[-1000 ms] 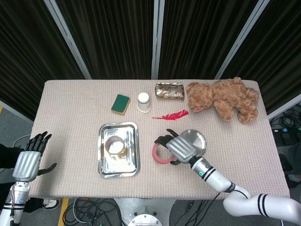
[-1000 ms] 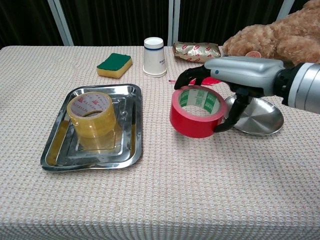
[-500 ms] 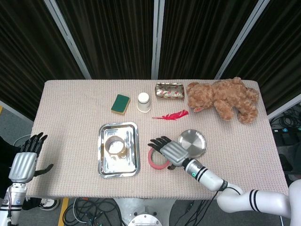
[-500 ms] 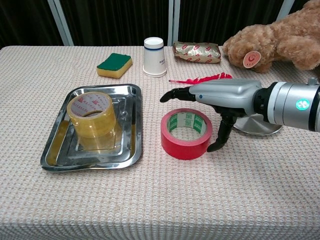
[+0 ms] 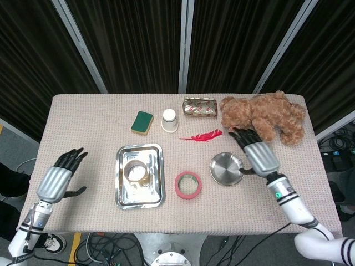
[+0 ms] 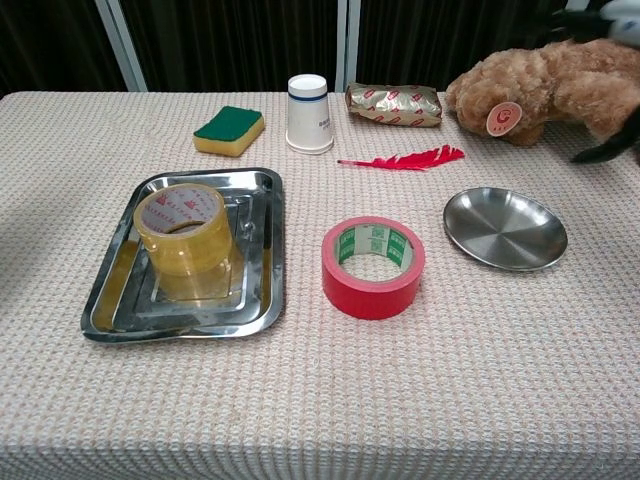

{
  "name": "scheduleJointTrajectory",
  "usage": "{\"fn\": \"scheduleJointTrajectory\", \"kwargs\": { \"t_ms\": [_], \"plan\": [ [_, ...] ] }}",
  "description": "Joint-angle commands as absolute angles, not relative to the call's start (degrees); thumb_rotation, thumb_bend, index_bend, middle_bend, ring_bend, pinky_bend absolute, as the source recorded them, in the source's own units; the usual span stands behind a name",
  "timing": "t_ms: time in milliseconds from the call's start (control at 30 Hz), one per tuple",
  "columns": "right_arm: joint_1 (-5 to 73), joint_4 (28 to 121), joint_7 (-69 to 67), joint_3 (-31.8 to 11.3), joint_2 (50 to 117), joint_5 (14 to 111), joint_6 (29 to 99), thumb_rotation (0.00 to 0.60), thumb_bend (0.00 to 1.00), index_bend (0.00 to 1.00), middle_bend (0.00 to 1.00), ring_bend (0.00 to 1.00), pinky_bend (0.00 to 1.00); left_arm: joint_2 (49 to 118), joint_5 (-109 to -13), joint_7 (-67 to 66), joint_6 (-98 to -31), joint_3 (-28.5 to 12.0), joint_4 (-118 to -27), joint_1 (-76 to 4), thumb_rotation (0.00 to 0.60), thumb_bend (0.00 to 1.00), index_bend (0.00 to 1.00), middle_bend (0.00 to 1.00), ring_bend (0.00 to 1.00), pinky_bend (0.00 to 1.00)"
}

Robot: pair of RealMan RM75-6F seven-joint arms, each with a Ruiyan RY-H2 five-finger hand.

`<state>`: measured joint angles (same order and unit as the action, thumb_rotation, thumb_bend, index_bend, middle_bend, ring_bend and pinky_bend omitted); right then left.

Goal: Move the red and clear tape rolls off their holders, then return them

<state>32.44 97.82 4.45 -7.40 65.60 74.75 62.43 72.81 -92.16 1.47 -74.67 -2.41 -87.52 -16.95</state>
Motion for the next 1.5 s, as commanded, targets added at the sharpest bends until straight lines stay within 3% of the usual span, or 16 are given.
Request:
{"fn": "scheduleJointTrajectory", "kwargs": {
  "t_ms": [33,367,800,967,1167,1500],
  "plan": [
    [26.2,95.2,-0.9,-5.9,62.3,74.8,68.0,0.6,0.0,0.0,0.0,0.0,0.0,73.1,-93.5,1.0,-67.1,-3.2,-91.1,-23.0,0.6,0.13,0.02,0.02,0.0,0.1],
    [19.3,86.7,-14.6,-5.5,62.0,76.2,73.6,0.6,0.0,0.0,0.0,0.0,0.0,77.8,-87.9,-3.2,-53.8,-4.9,-90.5,-31.8,0.6,0.12,0.02,0.01,0.0,0.09],
    [18.2,82.2,-18.9,-6.5,63.3,77.1,72.5,0.6,0.0,0.0,0.0,0.0,0.0,81.3,-82.8,-4.5,-45.9,-5.4,-86.6,-38.0,0.6,0.12,0.02,0.01,0.0,0.09],
    [17.6,80.9,-19.6,-6.9,63.8,77.1,72.6,0.6,0.0,0.0,0.0,0.0,0.0,81.2,-79.4,-6.3,-44.0,-5.5,-86.4,-39.2,0.6,0.14,0.05,0.11,0.03,0.21],
    [17.0,80.0,-20.4,-7.4,63.9,77.1,72.8,0.6,0.0,0.0,0.0,0.0,0.0,81.9,-78.4,-7.7,-45.2,-5.9,-86.4,-39.9,0.6,0.23,0.18,0.26,0.16,0.36],
    [15.3,78.7,-22.1,-8.2,63.8,76.1,73.2,0.6,0.0,0.0,0.0,0.0,0.0,83.0,-78.8,-6.0,-44.1,-11.0,-85.2,-46.3,0.6,0.26,0.21,0.28,0.18,0.38]
  ]
}}
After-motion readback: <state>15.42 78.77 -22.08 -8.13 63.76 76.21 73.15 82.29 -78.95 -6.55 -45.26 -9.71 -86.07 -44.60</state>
